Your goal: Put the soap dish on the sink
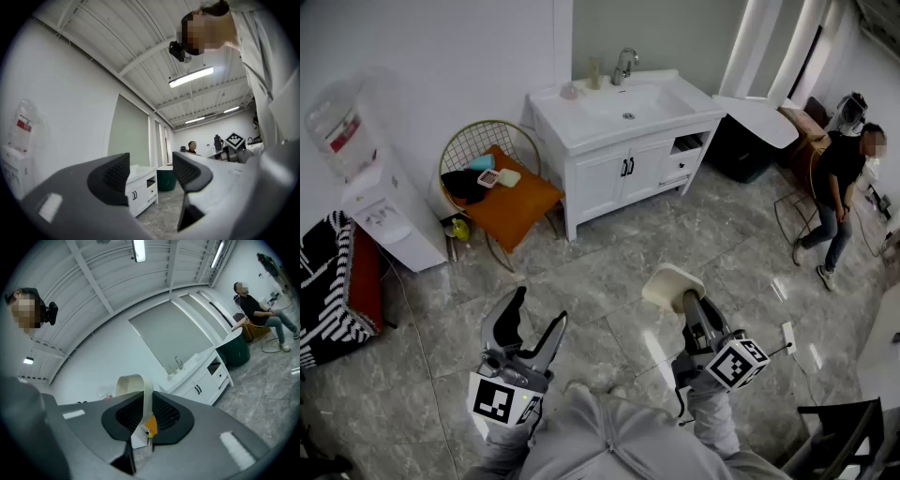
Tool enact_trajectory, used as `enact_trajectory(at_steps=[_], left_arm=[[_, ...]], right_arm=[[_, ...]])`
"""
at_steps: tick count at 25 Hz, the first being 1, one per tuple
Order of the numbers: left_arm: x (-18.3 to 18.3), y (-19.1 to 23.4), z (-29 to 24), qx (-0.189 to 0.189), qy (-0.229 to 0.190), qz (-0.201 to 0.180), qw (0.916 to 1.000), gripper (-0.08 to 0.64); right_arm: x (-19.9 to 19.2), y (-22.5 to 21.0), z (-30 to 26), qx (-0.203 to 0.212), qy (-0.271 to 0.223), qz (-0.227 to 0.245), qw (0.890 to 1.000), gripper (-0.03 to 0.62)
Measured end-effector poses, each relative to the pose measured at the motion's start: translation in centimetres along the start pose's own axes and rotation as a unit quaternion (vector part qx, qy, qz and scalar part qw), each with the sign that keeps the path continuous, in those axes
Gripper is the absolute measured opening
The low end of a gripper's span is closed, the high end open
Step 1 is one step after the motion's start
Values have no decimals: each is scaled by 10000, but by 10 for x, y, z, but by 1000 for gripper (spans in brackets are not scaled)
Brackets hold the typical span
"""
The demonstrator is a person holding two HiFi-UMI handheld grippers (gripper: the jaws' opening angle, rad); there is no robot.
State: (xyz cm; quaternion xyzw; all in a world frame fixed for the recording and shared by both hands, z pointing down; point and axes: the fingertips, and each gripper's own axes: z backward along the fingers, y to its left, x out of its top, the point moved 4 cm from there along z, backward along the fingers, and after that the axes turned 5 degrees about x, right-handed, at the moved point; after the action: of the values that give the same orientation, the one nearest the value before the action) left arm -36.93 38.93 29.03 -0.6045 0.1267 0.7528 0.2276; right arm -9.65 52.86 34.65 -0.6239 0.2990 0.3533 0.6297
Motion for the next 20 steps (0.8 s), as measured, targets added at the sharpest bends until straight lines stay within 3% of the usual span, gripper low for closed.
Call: enact_trajectory(at_steps=[20], left_arm=[[-6, 11, -7, -6, -2, 135, 9999, 313]], right_arm=[[-4, 10, -17, 63, 23, -28, 10000, 44]])
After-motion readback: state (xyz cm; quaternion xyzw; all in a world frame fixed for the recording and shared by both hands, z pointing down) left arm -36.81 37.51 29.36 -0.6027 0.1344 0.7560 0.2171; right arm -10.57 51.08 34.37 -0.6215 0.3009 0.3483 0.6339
